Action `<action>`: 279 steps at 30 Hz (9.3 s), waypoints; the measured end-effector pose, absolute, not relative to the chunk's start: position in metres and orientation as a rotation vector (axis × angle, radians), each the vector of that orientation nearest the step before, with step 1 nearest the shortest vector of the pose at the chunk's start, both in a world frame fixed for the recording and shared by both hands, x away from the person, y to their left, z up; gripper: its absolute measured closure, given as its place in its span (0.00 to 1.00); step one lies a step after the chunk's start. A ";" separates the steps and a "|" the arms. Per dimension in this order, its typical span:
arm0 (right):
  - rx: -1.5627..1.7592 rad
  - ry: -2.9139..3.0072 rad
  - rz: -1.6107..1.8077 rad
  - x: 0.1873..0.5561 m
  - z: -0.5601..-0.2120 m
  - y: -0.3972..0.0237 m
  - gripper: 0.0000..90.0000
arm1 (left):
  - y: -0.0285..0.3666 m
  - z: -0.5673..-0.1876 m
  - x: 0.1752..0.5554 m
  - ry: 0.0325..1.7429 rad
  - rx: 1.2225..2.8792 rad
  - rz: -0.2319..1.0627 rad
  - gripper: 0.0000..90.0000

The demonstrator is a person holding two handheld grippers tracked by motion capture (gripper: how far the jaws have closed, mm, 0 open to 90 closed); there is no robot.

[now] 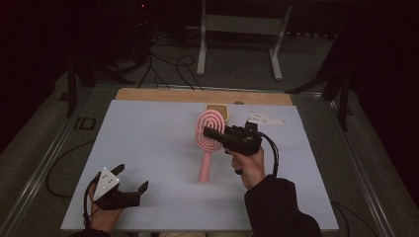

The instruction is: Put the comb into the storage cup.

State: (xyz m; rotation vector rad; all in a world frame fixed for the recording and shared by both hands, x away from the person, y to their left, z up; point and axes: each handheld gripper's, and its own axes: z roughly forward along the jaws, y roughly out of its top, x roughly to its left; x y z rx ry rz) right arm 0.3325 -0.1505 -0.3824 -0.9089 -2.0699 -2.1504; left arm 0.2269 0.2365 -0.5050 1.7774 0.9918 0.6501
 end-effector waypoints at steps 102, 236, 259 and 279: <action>-1.115 -2.075 -2.223 0.386 -0.347 -0.150 0.71 | 0.237 -0.507 0.228 1.022 1.752 0.629 0.00; -1.491 -1.950 -2.335 0.463 -0.333 -0.160 0.71 | 0.239 -0.506 0.225 1.016 1.737 0.621 0.00; -1.614 -1.899 -2.335 0.469 -0.345 -0.175 0.71 | 0.240 -0.506 0.225 1.022 1.735 0.618 0.00; -1.723 -1.848 -2.357 0.474 -0.353 -0.182 0.71 | 0.240 -0.506 0.224 1.021 1.735 0.616 0.00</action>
